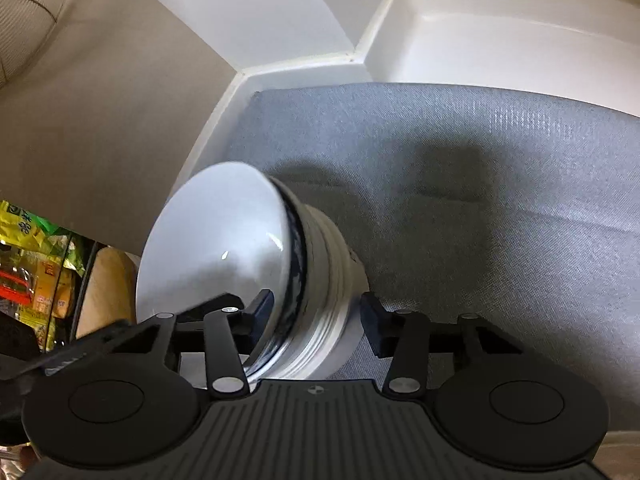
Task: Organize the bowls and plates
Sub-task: 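Lift the whole bowl stack off the mat with both grippers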
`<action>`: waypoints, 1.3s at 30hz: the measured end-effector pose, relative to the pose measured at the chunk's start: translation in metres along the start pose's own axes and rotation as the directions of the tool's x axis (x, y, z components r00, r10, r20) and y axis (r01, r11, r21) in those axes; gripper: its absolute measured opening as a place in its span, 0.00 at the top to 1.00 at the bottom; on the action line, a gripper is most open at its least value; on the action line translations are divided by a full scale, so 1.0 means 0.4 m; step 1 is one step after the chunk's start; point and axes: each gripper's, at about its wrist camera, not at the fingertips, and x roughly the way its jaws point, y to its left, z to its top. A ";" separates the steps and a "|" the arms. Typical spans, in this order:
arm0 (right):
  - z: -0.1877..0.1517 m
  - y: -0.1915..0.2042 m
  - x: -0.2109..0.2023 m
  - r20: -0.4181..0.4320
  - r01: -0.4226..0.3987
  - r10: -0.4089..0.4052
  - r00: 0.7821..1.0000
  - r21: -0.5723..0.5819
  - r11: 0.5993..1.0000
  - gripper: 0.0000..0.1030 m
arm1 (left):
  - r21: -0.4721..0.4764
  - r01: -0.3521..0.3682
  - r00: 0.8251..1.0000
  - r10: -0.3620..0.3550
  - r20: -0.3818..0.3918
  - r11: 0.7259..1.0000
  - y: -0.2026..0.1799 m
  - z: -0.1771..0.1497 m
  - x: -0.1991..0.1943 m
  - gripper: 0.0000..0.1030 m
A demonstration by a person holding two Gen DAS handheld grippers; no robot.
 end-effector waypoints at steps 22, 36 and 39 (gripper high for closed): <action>-0.004 -0.052 0.030 -0.002 -0.035 0.036 0.999 0.083 0.996 0.31 | -0.086 0.043 0.999 -0.044 -0.014 0.995 0.046 -0.007 0.069 0.20; -0.025 -0.018 0.012 -0.015 -0.017 0.018 1.000 0.104 0.994 0.43 | -0.066 0.044 0.998 -0.046 -0.036 0.997 0.067 -0.026 0.042 0.30; -0.028 -0.014 0.009 -0.017 -0.015 0.017 1.000 0.103 0.995 0.43 | -0.063 0.041 0.998 -0.044 -0.036 0.997 0.044 -0.011 0.057 0.29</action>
